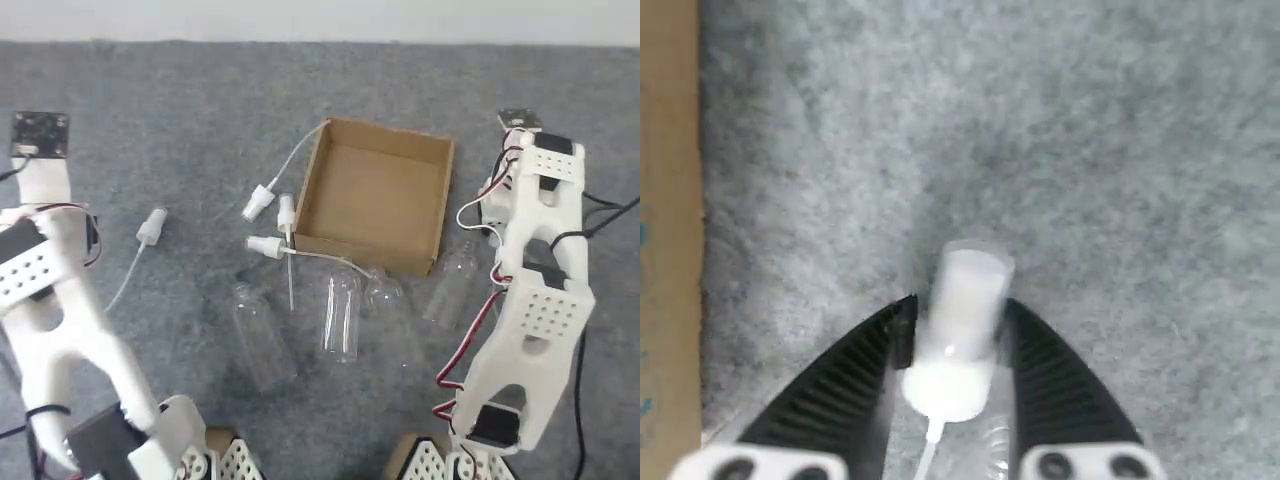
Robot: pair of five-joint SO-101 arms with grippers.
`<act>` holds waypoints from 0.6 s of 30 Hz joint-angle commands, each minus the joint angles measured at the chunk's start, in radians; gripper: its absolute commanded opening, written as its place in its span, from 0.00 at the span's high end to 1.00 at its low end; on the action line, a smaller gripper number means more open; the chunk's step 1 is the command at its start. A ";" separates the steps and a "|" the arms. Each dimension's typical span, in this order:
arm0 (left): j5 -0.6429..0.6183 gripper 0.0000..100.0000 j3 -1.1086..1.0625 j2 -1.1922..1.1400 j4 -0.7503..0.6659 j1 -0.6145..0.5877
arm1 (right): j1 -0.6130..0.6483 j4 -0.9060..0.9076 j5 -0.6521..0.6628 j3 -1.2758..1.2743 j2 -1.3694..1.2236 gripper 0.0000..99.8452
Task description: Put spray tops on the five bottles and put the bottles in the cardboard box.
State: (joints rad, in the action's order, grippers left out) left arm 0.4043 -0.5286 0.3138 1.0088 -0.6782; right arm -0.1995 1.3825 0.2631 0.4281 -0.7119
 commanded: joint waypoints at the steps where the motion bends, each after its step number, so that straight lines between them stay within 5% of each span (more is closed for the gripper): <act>1: 0.011 0.88 0.008 0.014 0.008 0.000 | 0.007 0.044 -0.011 0.104 0.053 0.99; 13: 0.011 0.88 0.015 0.014 0.006 0.002 | 0.154 0.417 -0.011 0.545 0.140 0.99; 18: 0.011 0.88 0.015 0.014 0.006 -0.002 | 0.252 0.418 -0.081 0.535 0.183 0.99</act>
State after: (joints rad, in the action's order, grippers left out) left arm 0.4043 -0.5286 0.3138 1.0088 -0.6782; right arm 0.0015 1.7553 0.2125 0.9206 -0.6383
